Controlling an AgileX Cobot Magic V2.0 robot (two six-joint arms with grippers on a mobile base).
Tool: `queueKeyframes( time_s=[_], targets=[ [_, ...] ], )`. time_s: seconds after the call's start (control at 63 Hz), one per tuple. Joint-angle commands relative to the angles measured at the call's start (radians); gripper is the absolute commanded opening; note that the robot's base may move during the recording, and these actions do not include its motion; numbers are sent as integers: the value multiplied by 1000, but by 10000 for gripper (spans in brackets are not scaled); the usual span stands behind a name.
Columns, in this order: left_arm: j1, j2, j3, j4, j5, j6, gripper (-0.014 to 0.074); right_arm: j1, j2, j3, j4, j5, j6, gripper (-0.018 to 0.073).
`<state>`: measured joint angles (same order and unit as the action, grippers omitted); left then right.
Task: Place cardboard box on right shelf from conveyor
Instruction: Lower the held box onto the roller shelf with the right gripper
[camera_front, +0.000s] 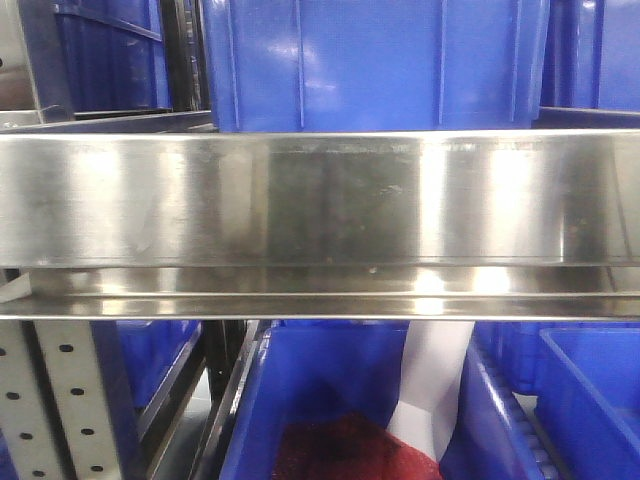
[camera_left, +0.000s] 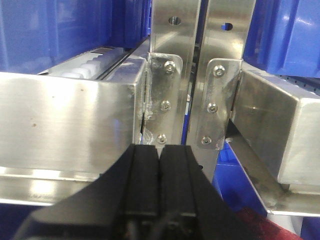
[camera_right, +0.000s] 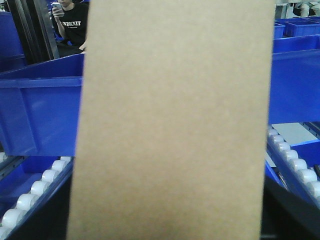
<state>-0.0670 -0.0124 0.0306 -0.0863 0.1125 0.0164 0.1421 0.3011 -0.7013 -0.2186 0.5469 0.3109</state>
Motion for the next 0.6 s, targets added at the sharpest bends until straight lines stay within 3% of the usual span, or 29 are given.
queueKeyframes(
  time_s=[0.0,0.444,0.587],
  targets=[
    [-7,-11,-3,-5,-85,-5,-119,-6,9,-28,-14,-104,-9,182],
    [-7,-11,-3,-5,-85,-5,-119,-6,10,-28,-16,-128,-10,182],
    [-7,-11,-3,-5,-85,-5,-119,-6,65,-48,-46,-169,-99,182]
  ],
)
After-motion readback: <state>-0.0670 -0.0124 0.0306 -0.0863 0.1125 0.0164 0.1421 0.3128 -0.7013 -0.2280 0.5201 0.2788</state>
